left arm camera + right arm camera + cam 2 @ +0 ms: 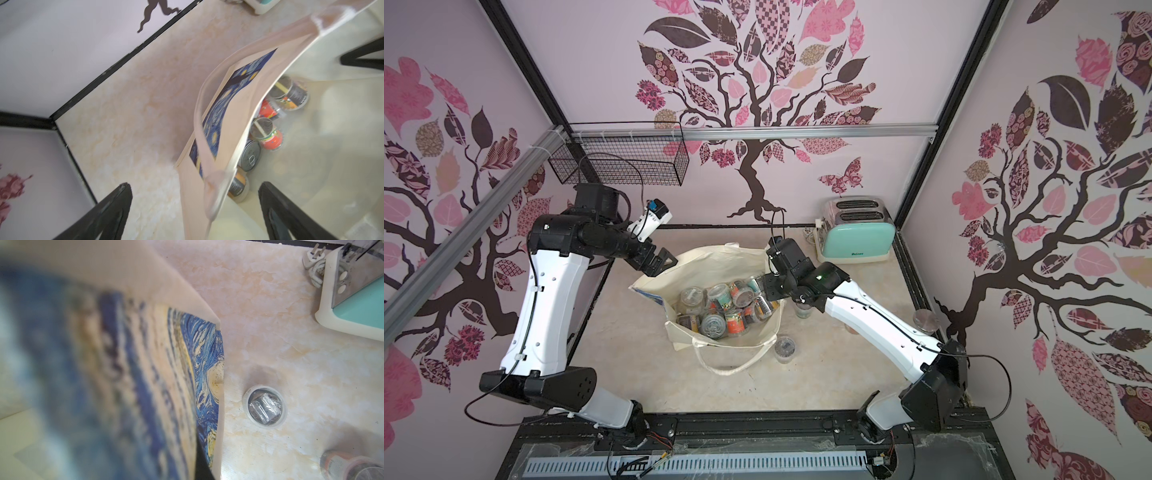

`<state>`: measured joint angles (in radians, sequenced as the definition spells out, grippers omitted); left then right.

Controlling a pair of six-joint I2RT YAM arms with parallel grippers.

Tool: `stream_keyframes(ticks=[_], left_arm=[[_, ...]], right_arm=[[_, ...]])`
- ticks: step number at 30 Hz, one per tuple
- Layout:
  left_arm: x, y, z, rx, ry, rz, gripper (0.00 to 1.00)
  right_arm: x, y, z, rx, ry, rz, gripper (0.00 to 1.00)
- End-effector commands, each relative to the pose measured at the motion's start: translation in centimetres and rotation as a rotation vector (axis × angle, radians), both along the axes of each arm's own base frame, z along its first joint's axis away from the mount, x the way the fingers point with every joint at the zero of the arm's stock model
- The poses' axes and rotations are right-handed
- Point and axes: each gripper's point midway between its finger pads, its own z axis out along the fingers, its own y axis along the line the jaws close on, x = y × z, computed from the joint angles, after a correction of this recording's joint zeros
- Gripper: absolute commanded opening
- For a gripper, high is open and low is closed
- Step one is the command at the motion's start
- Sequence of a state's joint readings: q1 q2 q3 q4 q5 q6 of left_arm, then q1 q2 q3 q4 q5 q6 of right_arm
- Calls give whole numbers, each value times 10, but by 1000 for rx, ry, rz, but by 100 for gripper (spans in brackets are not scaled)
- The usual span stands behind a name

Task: Take out the seed jars from the canvas bag
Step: Adjust the canvas bag at the center of the board.

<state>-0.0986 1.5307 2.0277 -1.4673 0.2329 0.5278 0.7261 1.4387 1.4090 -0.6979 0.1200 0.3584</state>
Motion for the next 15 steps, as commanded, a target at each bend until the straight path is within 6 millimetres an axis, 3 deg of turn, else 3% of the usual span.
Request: stream_keyframes(ticks=[1, 8, 12, 15], left_arm=[[-24, 25, -9, 81, 62, 102, 98], [-58, 36, -27, 29, 183, 130, 98], [-75, 29, -35, -7, 247, 100, 98], [-73, 34, -50, 3, 277, 147, 89]], right_arm=[[12, -6, 30, 76, -87, -110, 0], [21, -12, 33, 32, -82, -167, 0], [22, -8, 32, 30, -68, -164, 0], [21, -5, 33, 44, -71, -147, 0]])
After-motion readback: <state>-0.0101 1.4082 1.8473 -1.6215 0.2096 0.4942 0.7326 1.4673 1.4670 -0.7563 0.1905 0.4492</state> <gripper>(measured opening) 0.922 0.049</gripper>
